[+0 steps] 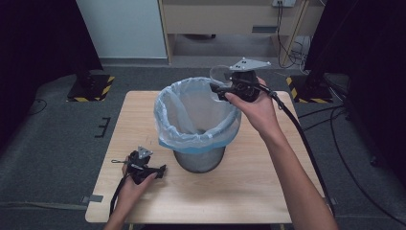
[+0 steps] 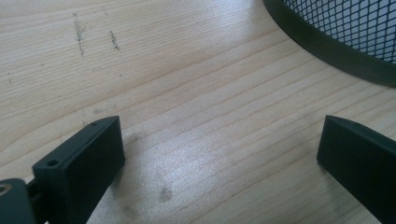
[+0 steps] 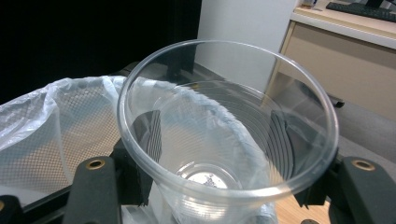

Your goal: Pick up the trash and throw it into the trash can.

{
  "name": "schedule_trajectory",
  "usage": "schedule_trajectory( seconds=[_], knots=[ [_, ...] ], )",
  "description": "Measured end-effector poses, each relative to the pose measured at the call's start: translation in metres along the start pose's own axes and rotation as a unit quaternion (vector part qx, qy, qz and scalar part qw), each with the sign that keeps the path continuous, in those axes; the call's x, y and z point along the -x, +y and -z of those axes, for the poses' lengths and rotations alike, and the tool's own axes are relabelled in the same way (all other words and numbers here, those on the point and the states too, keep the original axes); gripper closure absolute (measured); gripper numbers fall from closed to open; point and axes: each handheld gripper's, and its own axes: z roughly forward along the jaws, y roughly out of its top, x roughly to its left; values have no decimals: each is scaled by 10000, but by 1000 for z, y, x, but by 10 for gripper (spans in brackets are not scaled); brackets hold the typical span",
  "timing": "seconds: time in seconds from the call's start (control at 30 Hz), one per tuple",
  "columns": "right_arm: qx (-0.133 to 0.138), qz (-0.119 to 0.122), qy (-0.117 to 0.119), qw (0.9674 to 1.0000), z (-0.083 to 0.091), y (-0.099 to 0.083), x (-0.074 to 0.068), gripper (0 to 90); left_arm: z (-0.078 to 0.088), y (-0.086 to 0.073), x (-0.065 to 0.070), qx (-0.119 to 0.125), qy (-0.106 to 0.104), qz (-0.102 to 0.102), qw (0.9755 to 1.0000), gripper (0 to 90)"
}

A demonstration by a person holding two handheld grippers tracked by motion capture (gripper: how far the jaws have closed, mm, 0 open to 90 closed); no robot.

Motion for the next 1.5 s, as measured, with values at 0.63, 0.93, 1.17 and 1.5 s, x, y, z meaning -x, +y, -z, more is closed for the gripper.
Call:
schedule_trajectory(
  seconds=[0.63, 0.93, 1.17, 1.5],
  knots=[
    [-124, 81, 137, 9998, -5, -4, -6, 349, 0, 0, 0, 0, 0, -1, 10000, 0],
    [-232, 164, 244, 9993, -5, -8, -10, 346, 0, 0, 0, -4, -2, -5, 10000, 0],
    [-317, 231, 300, 9988, -4, -11, -13, 337, 0, 0, 0, -6, -1, -8, 10000, 0],
    [-281, 153, 286, 9991, -2, -14, -13, 116, 0, 0, 0, -7, -2, -10, 10000, 0]
  ],
)
